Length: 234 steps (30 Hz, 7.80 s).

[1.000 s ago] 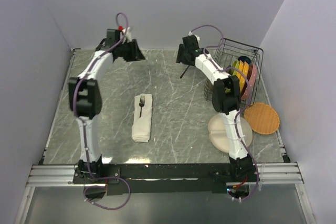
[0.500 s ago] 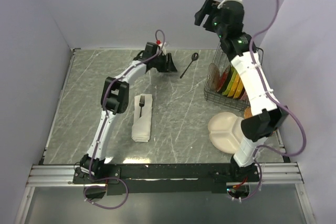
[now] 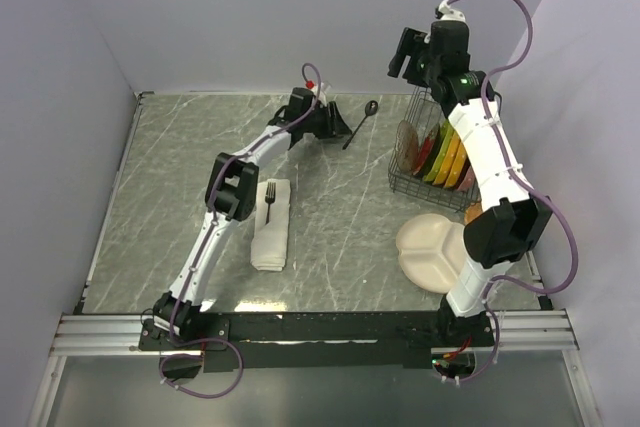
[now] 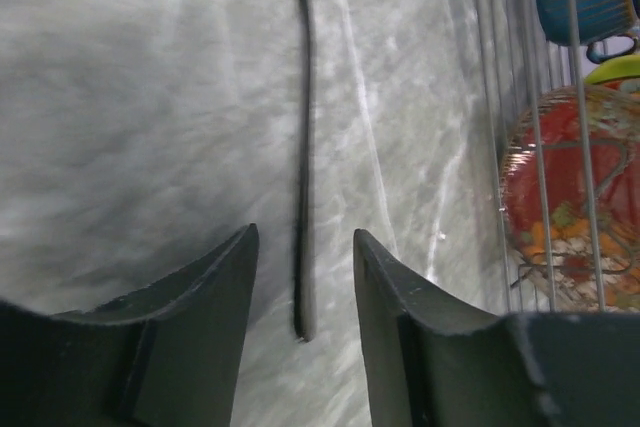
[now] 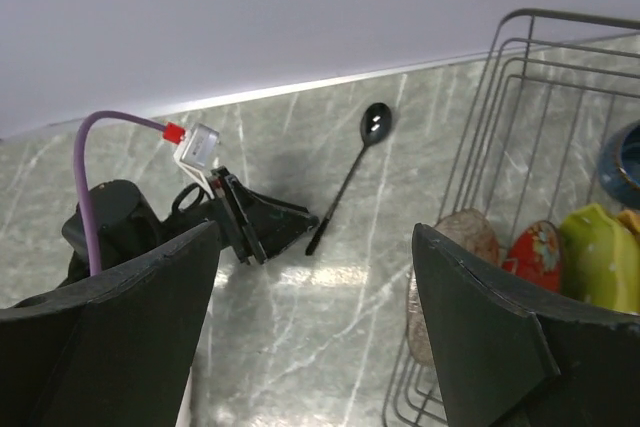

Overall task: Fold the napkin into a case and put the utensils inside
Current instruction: Move the spoon to the center of the board, then pick up the spoon from the center of the board, then insert the spoon into the folded napkin.

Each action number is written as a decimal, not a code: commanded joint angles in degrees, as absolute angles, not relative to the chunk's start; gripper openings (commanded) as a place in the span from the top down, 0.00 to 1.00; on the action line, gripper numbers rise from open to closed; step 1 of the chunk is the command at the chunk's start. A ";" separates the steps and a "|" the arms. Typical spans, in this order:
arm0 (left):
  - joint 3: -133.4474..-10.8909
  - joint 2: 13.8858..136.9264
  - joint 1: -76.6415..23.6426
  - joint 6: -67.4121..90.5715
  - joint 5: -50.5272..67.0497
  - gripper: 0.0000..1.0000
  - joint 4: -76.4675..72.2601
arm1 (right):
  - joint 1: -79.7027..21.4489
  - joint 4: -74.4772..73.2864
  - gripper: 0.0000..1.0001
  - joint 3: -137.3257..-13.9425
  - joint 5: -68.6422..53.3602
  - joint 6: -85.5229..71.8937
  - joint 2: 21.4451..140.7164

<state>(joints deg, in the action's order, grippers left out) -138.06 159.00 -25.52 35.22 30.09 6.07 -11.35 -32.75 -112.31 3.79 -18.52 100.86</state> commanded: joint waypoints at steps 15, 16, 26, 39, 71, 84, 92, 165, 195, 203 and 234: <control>-121.65 146.27 -30.50 29.88 36.38 0.90 21.18 | -11.24 -45.88 0.25 -129.28 -2.82 -13.89 117.50; -119.99 144.77 -29.28 31.71 39.61 0.91 20.14 | -11.86 -45.36 0.27 -130.07 -1.86 -13.97 118.99; -102.30 120.07 -18.11 35.86 43.86 0.56 9.22 | -16.44 -33.58 0.32 -128.14 1.93 -28.44 127.96; -92.82 106.44 -10.90 36.12 40.69 0.53 13.63 | -19.16 -30.85 0.30 -132.02 18.98 -30.76 139.39; -97.38 111.44 -4.05 46.58 41.40 0.53 16.17 | -16.35 -35.77 0.31 -130.34 13.89 -40.95 145.72; -100.90 111.27 -0.79 44.56 40.61 0.53 24.43 | -14.06 -38.32 0.64 -128.15 7.82 -38.94 146.16; -99.41 109.78 -0.18 44.38 39.64 0.53 25.58 | -14.24 -42.71 0.68 -134.72 7.12 -29.73 149.58; -81.92 92.73 8.96 35.51 44.21 0.54 30.59 | -29.09 -65.48 0.55 -135.00 -4.39 -0.62 141.24; -75.85 88.07 8.96 33.58 40.25 0.54 30.41 | -27.51 -63.62 1.00 -137.99 -9.49 -0.61 148.62; -75.15 84.20 8.88 30.06 38.67 0.53 30.67 | -27.33 -46.59 1.00 -128.31 -11.24 -20.37 129.65; -65.21 73.83 9.23 29.27 32.17 0.45 25.13 | -39.20 -34.28 1.00 -121.81 -5.89 -32.78 131.83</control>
<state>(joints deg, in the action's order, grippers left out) -65.21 76.07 8.86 29.71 33.01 26.46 -39.22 -37.21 -121.38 -8.08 -33.28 131.55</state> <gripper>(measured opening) 0.548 0.012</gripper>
